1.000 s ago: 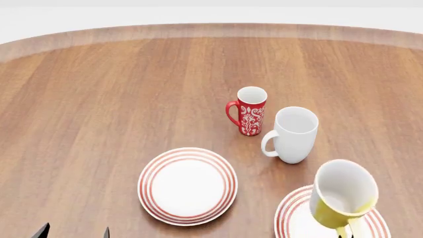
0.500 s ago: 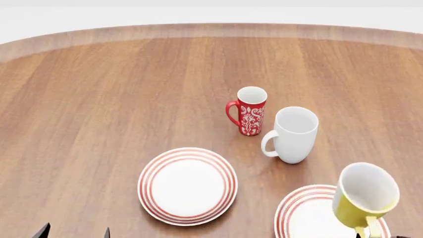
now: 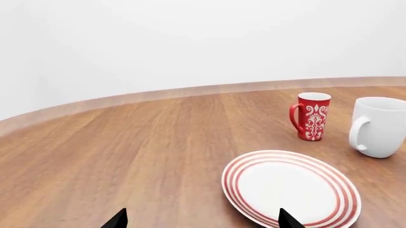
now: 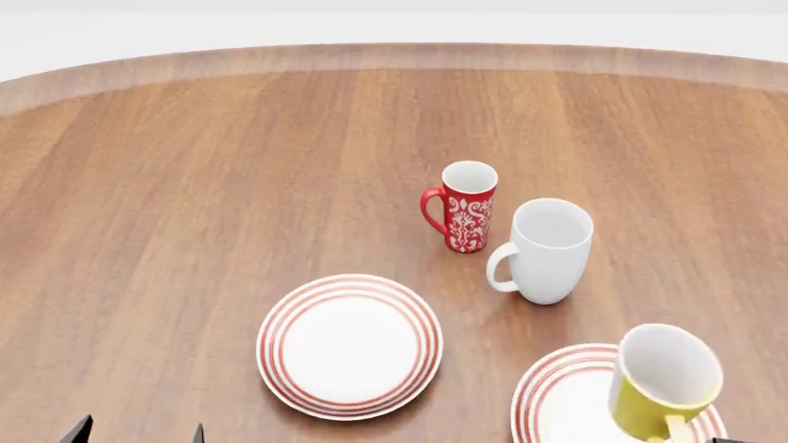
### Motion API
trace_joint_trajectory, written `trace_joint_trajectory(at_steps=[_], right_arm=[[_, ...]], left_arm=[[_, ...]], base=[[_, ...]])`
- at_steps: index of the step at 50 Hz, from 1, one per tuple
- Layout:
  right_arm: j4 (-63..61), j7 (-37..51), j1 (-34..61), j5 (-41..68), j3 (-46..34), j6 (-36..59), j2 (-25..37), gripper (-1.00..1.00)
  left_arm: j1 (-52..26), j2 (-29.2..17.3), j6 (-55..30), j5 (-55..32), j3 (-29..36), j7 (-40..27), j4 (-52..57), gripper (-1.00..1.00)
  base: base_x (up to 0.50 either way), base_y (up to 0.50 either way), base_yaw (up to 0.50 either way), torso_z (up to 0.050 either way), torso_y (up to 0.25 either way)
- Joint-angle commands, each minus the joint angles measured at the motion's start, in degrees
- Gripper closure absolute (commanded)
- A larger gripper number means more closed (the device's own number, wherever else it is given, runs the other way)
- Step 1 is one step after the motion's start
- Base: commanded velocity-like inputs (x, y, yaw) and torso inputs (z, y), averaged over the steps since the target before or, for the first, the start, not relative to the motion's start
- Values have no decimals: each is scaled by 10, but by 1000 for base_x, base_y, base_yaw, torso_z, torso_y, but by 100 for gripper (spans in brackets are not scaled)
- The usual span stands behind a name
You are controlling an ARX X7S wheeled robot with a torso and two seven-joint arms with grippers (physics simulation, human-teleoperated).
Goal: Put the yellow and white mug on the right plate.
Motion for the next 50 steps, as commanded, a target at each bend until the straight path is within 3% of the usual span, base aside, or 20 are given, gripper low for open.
trace_joint_trajectory(at_steps=[1, 25, 47, 48, 50], right_arm=[[81, -33, 27, -27, 2, -32, -26, 100], [279, -81, 109, -63, -24, -93, -59, 100], [274, -77, 103, -64, -25, -92, -59, 100], [271, -75, 101, -63, -25, -91, -58, -100], [270, -75, 99, -61, -22, -91, -57, -100]], left_arm=[[-2, 10, 2, 15, -10, 10, -6, -100], [-4, 8, 5, 14, -5, 6, -11, -100], [-5, 5, 6, 11, -1, 2, -12, -100], [-4, 5, 6, 11, -1, 2, -11, -100], [-4, 4, 5, 10, -1, 2, -10, -100]], base=[[0, 0, 0, 0, 0], [0, 0, 0, 0, 0], [1, 0, 1, 0, 0], [0, 0, 0, 0, 0], [0, 0, 0, 0, 0]])
